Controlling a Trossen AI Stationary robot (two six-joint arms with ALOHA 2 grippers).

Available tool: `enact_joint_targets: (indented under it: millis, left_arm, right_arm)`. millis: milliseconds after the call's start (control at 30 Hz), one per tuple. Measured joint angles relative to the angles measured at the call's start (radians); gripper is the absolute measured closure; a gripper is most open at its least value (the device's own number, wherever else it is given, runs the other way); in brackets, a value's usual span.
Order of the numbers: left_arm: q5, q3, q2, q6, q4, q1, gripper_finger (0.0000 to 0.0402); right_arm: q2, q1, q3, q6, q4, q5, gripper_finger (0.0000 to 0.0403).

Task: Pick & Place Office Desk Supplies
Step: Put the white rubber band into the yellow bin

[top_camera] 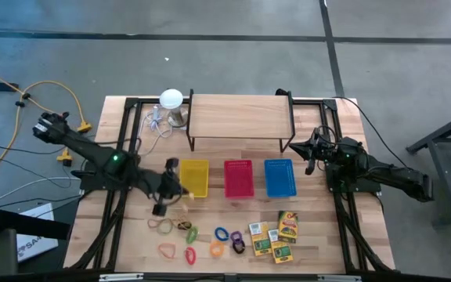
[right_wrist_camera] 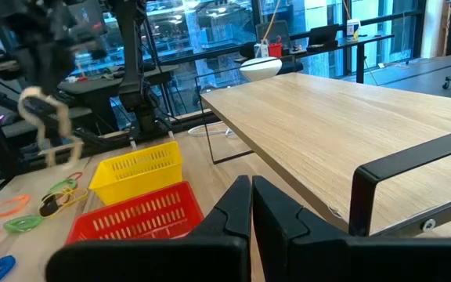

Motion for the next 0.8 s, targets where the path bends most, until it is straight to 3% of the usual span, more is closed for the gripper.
enact_joint_targets:
  millis: [400,800]
  left_arm:
    - [-0.030,0.000,-0.008,0.114,0.056,0.227,0.0401]
    - [-0.027,0.000,0.041,0.115,-0.010,0.273,0.0401]
  right_arm:
    - [0.000,0.000,0.000,0.000,0.000,0.000,0.0401]
    - [0.000,0.000,0.000,0.000,0.000,0.000,0.0401]
